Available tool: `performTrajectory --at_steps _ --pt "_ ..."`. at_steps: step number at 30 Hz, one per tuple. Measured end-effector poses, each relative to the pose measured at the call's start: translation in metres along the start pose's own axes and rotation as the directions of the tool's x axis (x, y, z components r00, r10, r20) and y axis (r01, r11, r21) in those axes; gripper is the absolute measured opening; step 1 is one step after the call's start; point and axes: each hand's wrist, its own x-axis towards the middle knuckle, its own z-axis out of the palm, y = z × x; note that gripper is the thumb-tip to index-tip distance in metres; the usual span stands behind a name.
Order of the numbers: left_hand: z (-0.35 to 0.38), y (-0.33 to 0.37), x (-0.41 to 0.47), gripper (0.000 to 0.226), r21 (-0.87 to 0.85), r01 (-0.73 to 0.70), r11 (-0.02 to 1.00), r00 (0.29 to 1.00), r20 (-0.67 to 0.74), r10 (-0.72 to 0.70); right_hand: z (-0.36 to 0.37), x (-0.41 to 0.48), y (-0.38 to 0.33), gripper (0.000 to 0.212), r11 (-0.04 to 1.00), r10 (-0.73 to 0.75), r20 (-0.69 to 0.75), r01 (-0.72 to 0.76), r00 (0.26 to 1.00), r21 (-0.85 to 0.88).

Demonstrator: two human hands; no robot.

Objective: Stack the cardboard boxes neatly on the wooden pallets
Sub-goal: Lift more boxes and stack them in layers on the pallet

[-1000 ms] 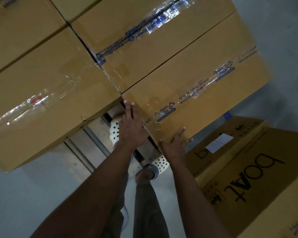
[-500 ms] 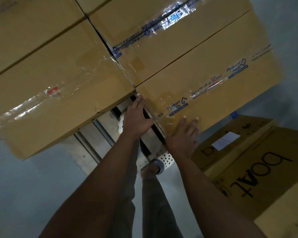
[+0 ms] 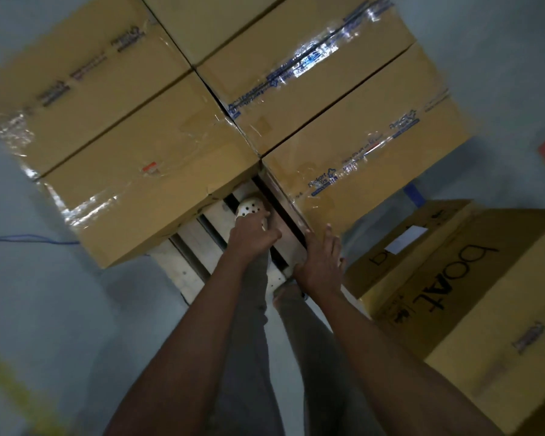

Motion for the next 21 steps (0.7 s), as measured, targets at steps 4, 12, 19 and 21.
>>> performTrajectory --at_steps 4,12,19,21 --pt "-0.010 0.010 -0.076 0.059 -0.059 -0.021 0.998 0.999 -0.031 0.019 -0.016 -0.059 0.012 0.080 0.998 -0.003 -0.018 0.002 1.000 -0.059" --pt "0.012 0.000 -0.215 0.057 -0.021 -0.073 0.997 0.996 -0.047 0.072 -0.021 -0.170 0.040 0.074 1.000 0.006 -0.113 -0.003 0.994 0.026" --pt "0.056 -0.030 -0.306 0.051 0.027 -0.277 0.961 0.960 0.040 0.276 0.004 -0.289 0.085 0.076 0.955 0.215 -0.165 -0.172 0.963 0.242" --pt "0.065 -0.048 -0.330 0.051 0.024 -0.334 0.942 0.941 0.065 0.332 0.019 -0.340 0.088 0.073 0.877 0.349 -0.170 -0.257 0.922 0.407"
